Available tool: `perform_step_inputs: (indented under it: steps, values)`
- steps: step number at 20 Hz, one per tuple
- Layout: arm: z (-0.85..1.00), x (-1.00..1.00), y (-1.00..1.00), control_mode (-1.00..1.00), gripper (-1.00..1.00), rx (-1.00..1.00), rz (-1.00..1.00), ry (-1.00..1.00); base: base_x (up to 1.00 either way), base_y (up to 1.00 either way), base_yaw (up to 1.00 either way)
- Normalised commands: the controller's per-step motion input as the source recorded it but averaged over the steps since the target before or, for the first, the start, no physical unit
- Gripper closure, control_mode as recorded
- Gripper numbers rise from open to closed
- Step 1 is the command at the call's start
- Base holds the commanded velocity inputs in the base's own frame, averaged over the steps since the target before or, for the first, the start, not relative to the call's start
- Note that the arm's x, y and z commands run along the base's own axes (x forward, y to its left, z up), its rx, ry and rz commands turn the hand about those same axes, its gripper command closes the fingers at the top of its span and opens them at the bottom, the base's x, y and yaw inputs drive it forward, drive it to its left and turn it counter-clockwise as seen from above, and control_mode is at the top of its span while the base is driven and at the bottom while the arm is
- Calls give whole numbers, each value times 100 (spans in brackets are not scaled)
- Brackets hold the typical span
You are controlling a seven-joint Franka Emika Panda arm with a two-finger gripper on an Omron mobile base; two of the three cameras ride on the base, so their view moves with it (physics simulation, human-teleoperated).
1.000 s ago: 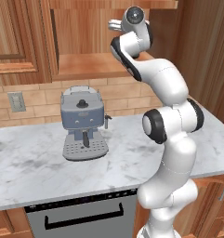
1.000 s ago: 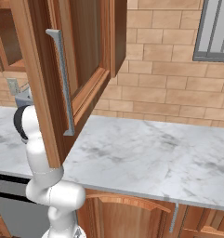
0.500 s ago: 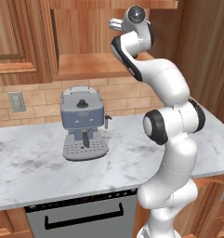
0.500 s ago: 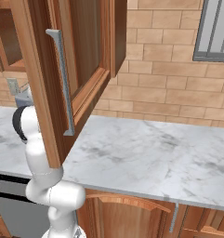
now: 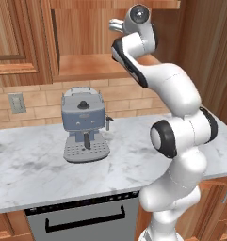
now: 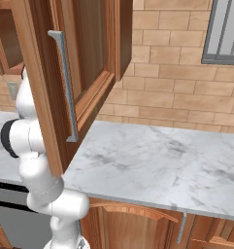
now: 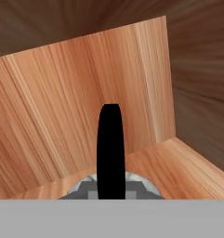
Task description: Open the cabinet, pick the kettle from the cabinet, and place it in the sink.
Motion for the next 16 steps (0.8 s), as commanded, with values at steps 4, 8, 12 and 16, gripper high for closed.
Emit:
perform_step_inputs:
  steps: [4, 8, 12, 16]
  values:
    - [-8, -63, 23, -100, 100, 0, 0, 0, 0, 0, 0]
    - [-5, -68, 23, -100, 100, 0, 0, -2, 0, 0, 0]
    - [-1, -71, 21, -100, 100, 0, 0, 0, 0, 0, 0]
    - [0, -73, 19, -100, 100, 1, 0, 0, 0, 0, 0]
